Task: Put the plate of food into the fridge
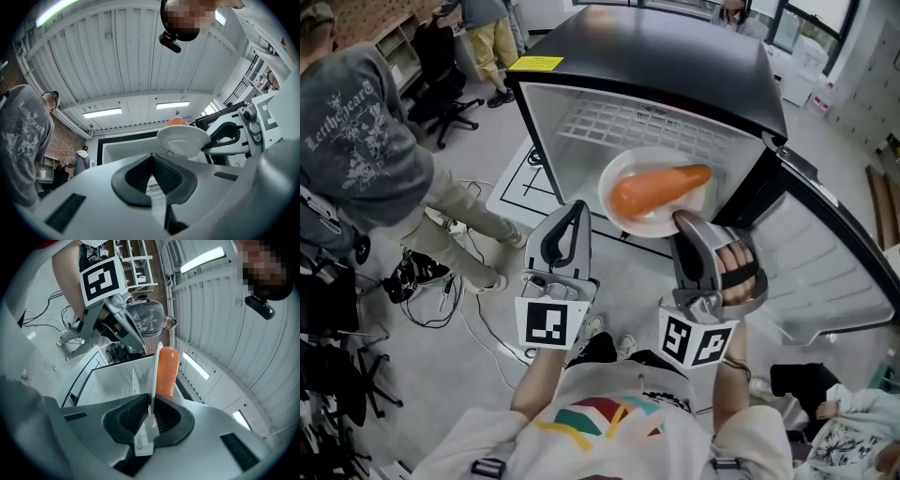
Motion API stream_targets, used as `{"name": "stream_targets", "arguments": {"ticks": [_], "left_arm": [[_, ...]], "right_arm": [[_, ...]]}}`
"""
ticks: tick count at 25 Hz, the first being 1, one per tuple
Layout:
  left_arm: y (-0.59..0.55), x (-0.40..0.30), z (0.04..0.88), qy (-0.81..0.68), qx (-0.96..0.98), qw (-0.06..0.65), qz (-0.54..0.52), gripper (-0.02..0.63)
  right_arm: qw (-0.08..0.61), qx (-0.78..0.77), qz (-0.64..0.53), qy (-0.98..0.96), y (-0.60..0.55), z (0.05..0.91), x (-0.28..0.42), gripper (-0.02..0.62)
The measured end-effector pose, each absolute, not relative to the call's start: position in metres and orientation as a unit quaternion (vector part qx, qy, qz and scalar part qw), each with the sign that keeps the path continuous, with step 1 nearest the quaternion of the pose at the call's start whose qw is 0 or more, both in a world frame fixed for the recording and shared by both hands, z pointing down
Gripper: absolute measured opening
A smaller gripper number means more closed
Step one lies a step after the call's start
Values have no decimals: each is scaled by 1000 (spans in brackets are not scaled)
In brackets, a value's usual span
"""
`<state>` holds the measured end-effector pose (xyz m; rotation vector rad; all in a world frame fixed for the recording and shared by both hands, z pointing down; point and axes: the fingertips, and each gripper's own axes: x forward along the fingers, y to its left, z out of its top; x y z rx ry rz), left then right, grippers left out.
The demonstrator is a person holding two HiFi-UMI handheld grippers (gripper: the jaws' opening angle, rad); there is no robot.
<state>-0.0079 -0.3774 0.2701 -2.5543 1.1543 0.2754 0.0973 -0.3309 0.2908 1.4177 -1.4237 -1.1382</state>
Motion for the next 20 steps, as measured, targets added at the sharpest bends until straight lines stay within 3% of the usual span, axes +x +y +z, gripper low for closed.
{"name": "stream_targets", "arguments": {"ticks": [20], "left_arm": [[-504,3,295,274,-947,132,101,6]], "right_arm": [[543,588,-360,-479,-446,333,102,38]]}}
